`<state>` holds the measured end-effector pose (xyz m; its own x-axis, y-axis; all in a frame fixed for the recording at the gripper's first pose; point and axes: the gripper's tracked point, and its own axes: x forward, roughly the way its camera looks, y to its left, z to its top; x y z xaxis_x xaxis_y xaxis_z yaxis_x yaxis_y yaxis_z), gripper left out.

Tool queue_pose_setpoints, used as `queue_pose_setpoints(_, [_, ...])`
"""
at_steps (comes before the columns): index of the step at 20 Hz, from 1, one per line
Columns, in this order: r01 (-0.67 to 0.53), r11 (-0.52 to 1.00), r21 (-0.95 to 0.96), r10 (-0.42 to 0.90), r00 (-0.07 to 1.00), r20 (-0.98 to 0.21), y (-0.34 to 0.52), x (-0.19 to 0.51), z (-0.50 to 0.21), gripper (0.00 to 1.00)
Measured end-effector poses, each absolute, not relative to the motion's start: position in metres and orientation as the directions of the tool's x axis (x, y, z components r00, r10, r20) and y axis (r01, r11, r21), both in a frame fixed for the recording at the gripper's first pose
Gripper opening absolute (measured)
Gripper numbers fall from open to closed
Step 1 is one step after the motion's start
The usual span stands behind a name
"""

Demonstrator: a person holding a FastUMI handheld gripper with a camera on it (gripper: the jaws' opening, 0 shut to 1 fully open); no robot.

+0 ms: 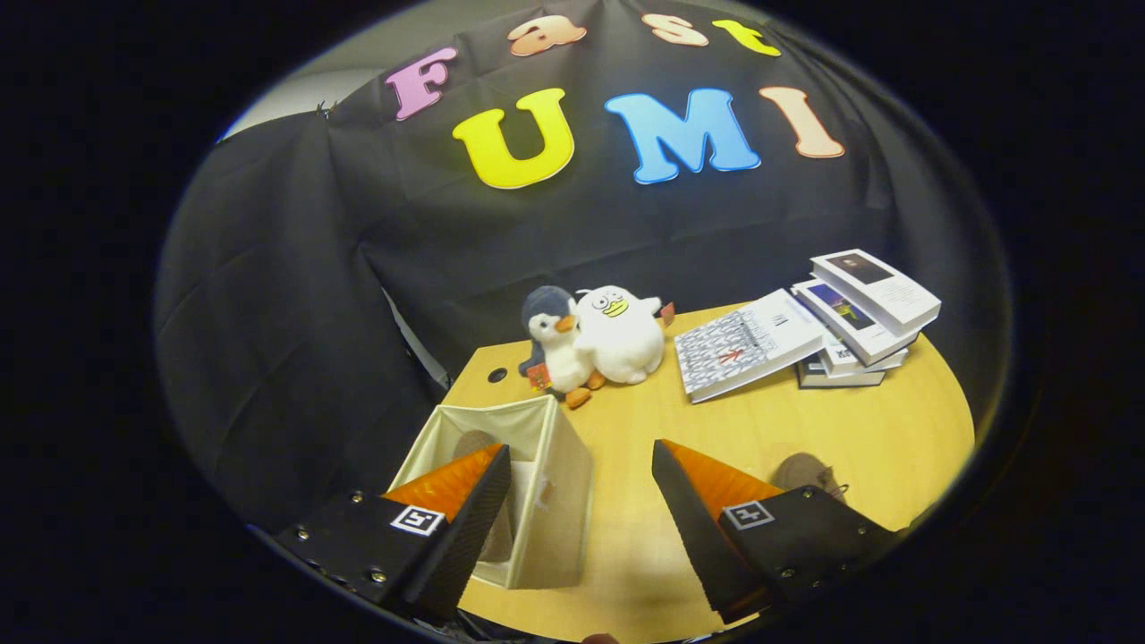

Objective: Open the storage box then place both shoes into the box .Put the left shoe in first, then the right shoe, with the right side of both shoes facing outward in a uniform manner.

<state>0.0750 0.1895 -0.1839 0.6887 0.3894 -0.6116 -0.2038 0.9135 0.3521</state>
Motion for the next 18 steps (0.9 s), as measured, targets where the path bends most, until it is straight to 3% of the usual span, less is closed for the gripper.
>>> queue_pose_setpoints(10, [-0.120,0.972,0.201,0.224,0.723,-0.654,0.048,0.073,-0.212,0.98])
queue_pose_setpoints(18, [-0.153,0.986,0.058,0.146,0.654,-0.743,-0.018,0.048,-0.278,0.98])
